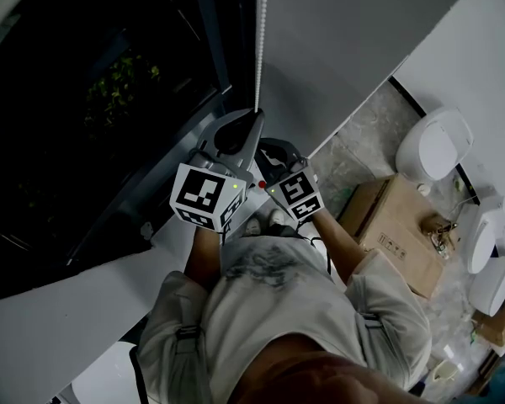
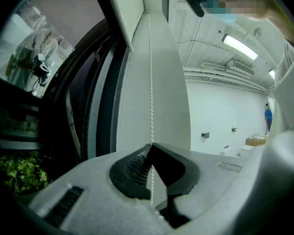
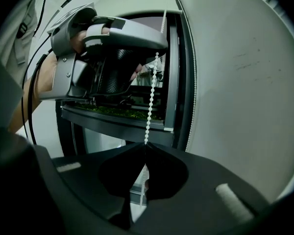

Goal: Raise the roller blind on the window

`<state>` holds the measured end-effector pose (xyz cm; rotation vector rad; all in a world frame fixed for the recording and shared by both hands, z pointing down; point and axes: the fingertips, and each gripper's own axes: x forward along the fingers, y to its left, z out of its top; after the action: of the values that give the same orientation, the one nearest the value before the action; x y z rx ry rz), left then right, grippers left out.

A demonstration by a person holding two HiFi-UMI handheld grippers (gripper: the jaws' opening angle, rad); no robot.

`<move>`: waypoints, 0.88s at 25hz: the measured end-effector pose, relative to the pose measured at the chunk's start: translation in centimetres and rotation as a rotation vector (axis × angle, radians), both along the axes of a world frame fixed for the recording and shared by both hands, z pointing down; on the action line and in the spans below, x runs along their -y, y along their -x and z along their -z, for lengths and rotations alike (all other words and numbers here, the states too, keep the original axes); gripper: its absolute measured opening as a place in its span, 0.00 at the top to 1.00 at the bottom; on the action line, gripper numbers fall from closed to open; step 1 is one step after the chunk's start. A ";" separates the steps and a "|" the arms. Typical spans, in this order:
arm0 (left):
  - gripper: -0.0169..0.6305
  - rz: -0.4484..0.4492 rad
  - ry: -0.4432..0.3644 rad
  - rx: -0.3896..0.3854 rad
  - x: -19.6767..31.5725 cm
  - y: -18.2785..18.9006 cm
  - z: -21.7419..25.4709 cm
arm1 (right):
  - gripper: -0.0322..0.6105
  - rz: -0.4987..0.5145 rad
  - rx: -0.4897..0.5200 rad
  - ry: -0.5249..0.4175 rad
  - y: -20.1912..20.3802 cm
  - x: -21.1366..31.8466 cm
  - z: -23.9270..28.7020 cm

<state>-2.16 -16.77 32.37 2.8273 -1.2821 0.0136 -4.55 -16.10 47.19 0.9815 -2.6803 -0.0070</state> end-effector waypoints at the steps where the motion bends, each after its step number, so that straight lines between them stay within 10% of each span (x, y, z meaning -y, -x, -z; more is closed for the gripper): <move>1: 0.96 -0.001 0.006 0.000 0.0 0.0 -0.3 | 0.93 -0.002 -0.005 0.005 0.0 0.0 -0.3; 22: 0.96 0.000 0.119 0.044 0.2 0.0 -6.8 | 0.93 -0.016 -0.088 0.121 -0.5 0.0 -6.8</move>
<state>-2.19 -16.93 39.18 2.7412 -1.2457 0.1474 -4.05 -16.12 53.94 0.9431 -2.5595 0.1117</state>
